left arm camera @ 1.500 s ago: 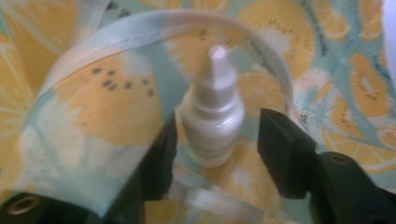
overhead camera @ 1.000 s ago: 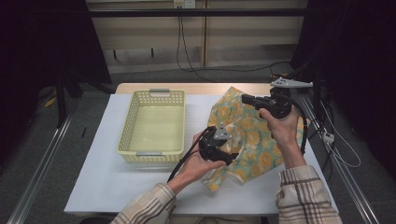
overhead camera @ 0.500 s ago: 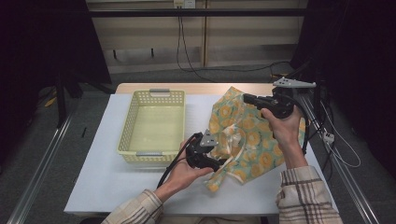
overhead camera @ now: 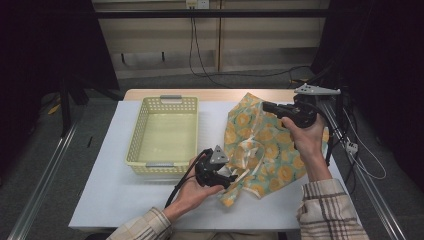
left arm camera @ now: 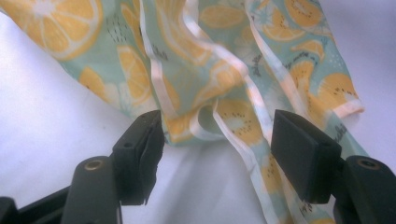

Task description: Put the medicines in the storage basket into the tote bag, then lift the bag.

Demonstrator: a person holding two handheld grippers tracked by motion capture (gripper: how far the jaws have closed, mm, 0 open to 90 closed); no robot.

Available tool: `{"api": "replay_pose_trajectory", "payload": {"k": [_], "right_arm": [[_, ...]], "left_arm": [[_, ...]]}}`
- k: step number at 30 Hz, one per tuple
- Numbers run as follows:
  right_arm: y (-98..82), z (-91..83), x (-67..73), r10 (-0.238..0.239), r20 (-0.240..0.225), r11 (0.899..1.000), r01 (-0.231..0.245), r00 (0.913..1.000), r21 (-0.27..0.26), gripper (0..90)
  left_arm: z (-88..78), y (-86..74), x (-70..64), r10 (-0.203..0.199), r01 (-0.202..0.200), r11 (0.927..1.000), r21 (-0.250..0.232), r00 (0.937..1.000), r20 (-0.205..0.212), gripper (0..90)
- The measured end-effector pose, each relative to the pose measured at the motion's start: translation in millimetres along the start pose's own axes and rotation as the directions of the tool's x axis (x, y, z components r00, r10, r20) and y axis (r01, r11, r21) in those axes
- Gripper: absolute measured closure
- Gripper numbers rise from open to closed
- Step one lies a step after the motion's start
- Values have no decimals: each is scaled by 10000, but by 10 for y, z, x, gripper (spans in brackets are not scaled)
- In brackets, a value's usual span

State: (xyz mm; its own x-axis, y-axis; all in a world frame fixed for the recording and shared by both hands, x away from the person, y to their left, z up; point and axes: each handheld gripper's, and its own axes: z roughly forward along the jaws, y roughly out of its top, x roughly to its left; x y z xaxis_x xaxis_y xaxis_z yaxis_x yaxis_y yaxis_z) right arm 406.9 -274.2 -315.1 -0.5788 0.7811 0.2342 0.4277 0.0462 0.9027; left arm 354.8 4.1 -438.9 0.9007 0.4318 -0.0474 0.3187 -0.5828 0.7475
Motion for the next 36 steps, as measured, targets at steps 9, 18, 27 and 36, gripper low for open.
{"api": "replay_pose_trajectory", "payload": {"k": [9, 18, 27, 36], "right_arm": [[-35, 53, 16, -57, -1, 9997, 57, 10000, 220, 900], [-64, 69, 11, -89, -39, 9992, 90, 10000, 378, 900], [-109, 75, 6, -20, 116, 9987, 15, 9999, 507, 900], [-139, 43, -37, 60, 177, 9988, -69, 9998, 483, 900]], "left_arm": [[91, -5, 111, -615, 613, 9981, -99, 9980, -136, 361], [233, -48, 155, -515, 509, 9970, 588, 9986, 85, 520], [305, -18, 158, -727, 735, 9955, 594, 9972, -151, 674], [278, 7, 159, -1225, 1200, 9901, 724, 9920, 308, 900]]}}
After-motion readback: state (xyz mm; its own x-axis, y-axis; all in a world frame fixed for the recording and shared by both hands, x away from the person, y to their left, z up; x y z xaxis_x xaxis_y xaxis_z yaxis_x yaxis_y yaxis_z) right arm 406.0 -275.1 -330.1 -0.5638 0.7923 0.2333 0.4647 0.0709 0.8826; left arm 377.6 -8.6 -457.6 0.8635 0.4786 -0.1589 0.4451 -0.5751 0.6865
